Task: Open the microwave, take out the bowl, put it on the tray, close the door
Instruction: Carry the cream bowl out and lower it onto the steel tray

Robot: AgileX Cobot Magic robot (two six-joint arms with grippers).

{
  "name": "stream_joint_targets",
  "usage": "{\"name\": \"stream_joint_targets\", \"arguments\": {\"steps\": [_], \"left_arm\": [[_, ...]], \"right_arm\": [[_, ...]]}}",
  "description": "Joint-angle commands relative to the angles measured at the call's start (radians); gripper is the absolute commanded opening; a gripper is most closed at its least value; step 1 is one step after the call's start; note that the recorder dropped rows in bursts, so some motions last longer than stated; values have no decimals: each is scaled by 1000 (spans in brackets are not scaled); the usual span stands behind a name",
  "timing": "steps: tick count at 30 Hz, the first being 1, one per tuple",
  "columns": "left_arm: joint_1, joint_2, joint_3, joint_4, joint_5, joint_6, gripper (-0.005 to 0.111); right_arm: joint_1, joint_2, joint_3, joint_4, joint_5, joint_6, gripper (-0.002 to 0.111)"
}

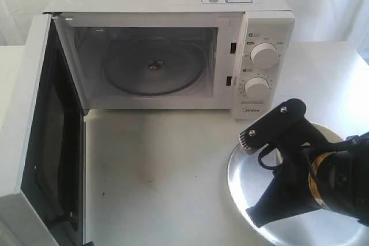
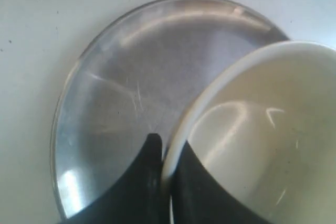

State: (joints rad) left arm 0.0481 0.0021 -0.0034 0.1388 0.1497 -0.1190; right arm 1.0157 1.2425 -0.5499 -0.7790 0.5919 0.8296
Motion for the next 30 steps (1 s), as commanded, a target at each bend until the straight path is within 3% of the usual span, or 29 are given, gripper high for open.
{"name": "stream_joint_targets", "arguments": {"steps": [1,4,11,24,27,30], "left_arm": [[-1,-2,3,-4,0,-6,0],[-1,-2,3,-4,0,-6,0],[-1,-2,3,-4,0,-6,0],[-1,-2,3,-4,0,-6,0],[-1,-2,3,-4,0,-6,0],[-1,-2,3,-4,0,-6,0]], "right_arm": [[1,70,15,-22,0,12,0],[1,142,15,-49,-7,19,0],[1,257,15,-245,10,250,0],[1,265,15,-245,-105,250,0],[1,265,15,-245,-118,250,5],[1,265,15,-245,-117,251,18]]}}
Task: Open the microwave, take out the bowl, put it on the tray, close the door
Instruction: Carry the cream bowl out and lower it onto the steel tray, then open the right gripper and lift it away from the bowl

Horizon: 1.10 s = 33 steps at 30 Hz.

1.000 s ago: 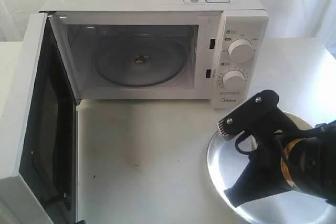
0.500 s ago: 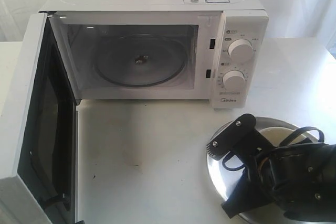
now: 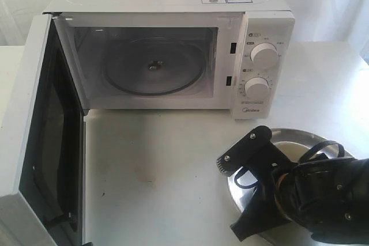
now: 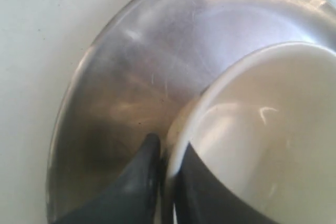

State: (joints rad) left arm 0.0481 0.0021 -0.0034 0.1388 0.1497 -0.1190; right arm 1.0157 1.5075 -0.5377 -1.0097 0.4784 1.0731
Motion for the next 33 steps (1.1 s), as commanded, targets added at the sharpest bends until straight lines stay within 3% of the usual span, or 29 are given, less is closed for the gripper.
{"name": "stream_joint_targets", "arguments": {"steps": [1,7,13,16,19,23,24,27,30,32,33], "left_arm": [[-1,-2,3,-4,0,-6,0],[-1,-2,3,-4,0,-6,0],[-1,-2,3,-4,0,-6,0],[-1,-2,3,-4,0,-6,0],[-1,-2,3,-4,0,-6,0],[-1,-2,3,-4,0,-6,0],[-1,-2,3,-4,0,-6,0],[-1,-2,3,-4,0,-6,0],[-1,-2,3,-4,0,-6,0],[-1,-2,3,-4,0,-6,0],[-1,-2,3,-4,0,-6,0]], "right_arm": [[1,0,3,-15,-3,15,23],[1,0,3,-54,23,41,52],[1,-102,3,-350,-23,364,51],[1,-203,3,-453,-144,405,47],[1,-322,3,-545,-374,412,38],[1,-436,3,-584,-624,395,4],[1,-457,3,-580,-644,391,0],[1,-506,-65,-495,-706,204,0],[1,-487,-138,-289,-962,-103,0],[1,-422,-172,101,-1222,-520,0],[1,-396,-181,215,-1254,-577,0]]}}
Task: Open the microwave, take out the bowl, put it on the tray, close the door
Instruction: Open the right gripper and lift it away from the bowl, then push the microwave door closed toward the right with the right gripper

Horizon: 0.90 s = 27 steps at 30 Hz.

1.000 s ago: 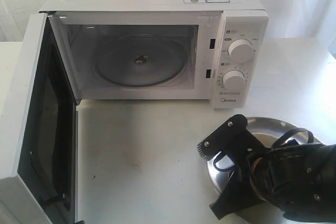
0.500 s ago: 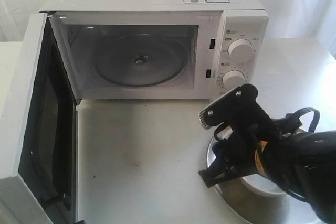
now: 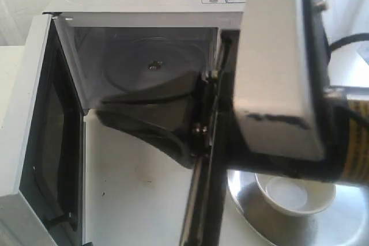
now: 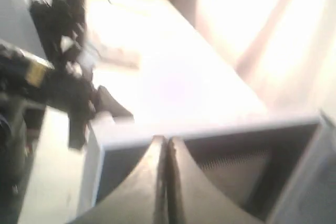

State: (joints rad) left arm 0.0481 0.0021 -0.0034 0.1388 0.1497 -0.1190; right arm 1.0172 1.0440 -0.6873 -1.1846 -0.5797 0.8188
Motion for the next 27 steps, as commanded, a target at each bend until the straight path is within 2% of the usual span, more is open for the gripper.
{"name": "stream_joint_targets", "arguments": {"steps": [1,3,6,9,13,14,17,20,24,27], "left_arm": [[-1,-2,3,-4,0,-6,0],[-1,-2,3,-4,0,-6,0],[-1,-2,3,-4,0,-6,0],[-1,-2,3,-4,0,-6,0],[-1,-2,3,-4,0,-6,0],[-1,-2,3,-4,0,-6,0],[-1,-2,3,-4,0,-6,0],[-1,-2,3,-4,0,-6,0],[-1,-2,3,-4,0,-6,0],[-1,-2,3,-4,0,-6,0]], "right_arm": [[-1,91,-47,462,-210,-357,0],[-1,160,-100,520,-181,-358,0],[-1,280,-181,419,-174,-235,0],[44,459,-311,252,-236,-78,0],[93,544,-398,134,-411,-27,0],[111,557,-418,110,-404,-27,0],[167,580,-460,82,-225,-29,0],[213,607,-492,80,-130,-101,0],[271,622,-519,97,9,-401,0],[298,622,-552,255,163,-536,0]]}}
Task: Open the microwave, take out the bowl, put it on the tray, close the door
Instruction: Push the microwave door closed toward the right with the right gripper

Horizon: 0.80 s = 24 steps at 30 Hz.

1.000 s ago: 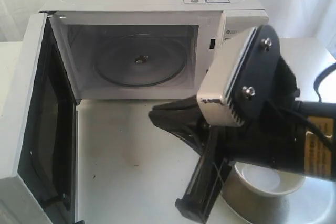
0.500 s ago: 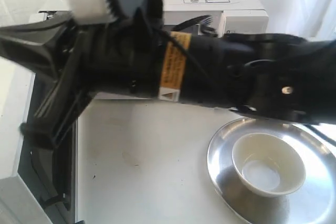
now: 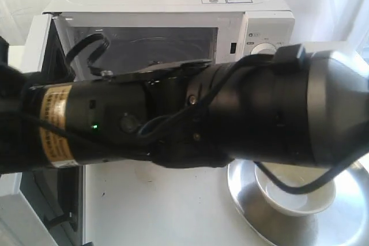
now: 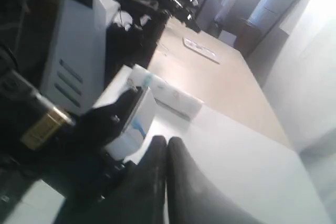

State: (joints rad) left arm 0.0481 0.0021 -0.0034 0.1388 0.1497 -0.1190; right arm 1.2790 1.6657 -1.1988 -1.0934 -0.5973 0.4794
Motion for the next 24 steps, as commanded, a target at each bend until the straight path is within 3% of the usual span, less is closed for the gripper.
{"name": "stream_joint_targets", "arguments": {"steps": [1,4,14,20,24], "left_arm": [[-1,-2,3,-4,0,-6,0],[-1,-2,3,-4,0,-6,0],[-1,-2,3,-4,0,-6,0],[-1,-2,3,-4,0,-6,0],[-1,-2,3,-4,0,-6,0]], "right_arm": [[36,0,-53,248,197,-223,0],[36,0,-79,426,179,-307,0],[36,102,-141,644,197,-712,0],[36,173,-143,663,169,-882,0],[36,170,-143,672,289,-1031,0]]}}
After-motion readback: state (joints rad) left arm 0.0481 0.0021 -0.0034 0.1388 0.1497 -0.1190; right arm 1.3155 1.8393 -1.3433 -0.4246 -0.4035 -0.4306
